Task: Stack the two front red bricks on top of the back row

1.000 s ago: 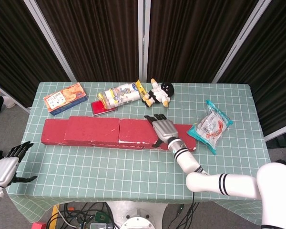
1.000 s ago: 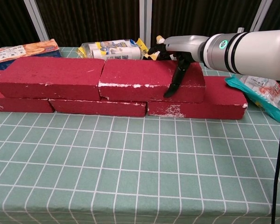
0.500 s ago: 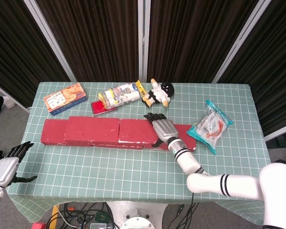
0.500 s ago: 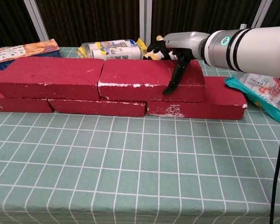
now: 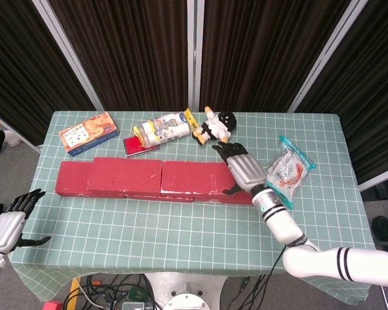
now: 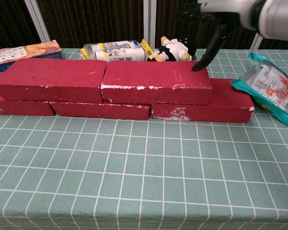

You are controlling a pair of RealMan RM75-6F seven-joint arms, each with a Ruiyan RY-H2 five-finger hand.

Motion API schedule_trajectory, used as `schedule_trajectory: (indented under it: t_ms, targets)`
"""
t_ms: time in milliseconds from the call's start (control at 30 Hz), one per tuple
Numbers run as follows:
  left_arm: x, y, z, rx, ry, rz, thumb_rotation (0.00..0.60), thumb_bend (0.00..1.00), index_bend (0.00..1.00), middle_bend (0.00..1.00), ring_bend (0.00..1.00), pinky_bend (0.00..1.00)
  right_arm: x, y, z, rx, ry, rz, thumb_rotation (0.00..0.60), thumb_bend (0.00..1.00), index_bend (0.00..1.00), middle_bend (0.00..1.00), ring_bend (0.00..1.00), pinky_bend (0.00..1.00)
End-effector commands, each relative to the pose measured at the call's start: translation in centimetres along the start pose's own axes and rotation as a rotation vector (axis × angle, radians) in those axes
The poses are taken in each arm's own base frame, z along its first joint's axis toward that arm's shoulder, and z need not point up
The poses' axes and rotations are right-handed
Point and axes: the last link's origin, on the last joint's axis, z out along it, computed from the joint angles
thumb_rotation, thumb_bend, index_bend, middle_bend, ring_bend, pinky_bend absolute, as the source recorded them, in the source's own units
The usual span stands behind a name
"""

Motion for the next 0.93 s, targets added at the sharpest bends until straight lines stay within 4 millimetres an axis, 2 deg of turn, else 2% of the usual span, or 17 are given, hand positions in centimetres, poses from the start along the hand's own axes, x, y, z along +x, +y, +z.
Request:
schedule_trajectory:
  t_ms: [33, 167, 400, 500, 700, 933]
  targets:
    - [0.4, 0.5, -0.2, -0.011, 0.02, 0.01, 0.6, 0.01, 0.04, 0.0, 0.0, 0.0, 1.2, 5.1, -6.2, -0.043, 0.167, -0.156, 0.6, 0.0, 0.0, 0.0, 0.0, 0.0]
    - [0.8, 1.3, -0.6, -0.025, 0.045, 0.013, 0.6, 0.01, 0.04, 0.0, 0.0, 0.0, 0.7, 9.7, -12.1, -0.126, 0.253, -0.224, 0.6, 0.0, 0.0, 0.0, 0.0, 0.0]
    - [1.2, 1.6, -1.1, -0.035, 0.11, 0.07, 0.6, 0.01, 0.04, 0.0, 0.0, 0.0, -0.9, 15.5, -19.5, -0.231, 0.313, -0.226, 0.6, 0.0, 0.0, 0.0, 0.0, 0.0]
    - [1.5, 1.6, -1.3, -0.033, 0.156, 0.111, 0.6, 0.02, 0.04, 0.0, 0.0, 0.0, -1.8, 16.7, -22.2, -0.267, 0.318, -0.236, 0.6, 0.0, 0.0, 0.0, 0.0, 0.0]
    - [1.4, 1.4, -1.7, 0.008, 0.246, 0.15, 0.6, 0.02, 0.04, 0.0, 0.0, 0.0, -4.3, 17.5, -25.7, -0.307, 0.292, -0.224, 0.6, 0.0, 0.0, 0.0, 0.0, 0.0]
    - [1.1, 1.2, -1.7, 0.038, 0.235, 0.165, 0.6, 0.02, 0.04, 0.0, 0.0, 0.0, -5.8, 18.3, -27.4, -0.341, 0.29, -0.2, 0.6, 0.0, 0.0, 0.0, 0.0, 0.0]
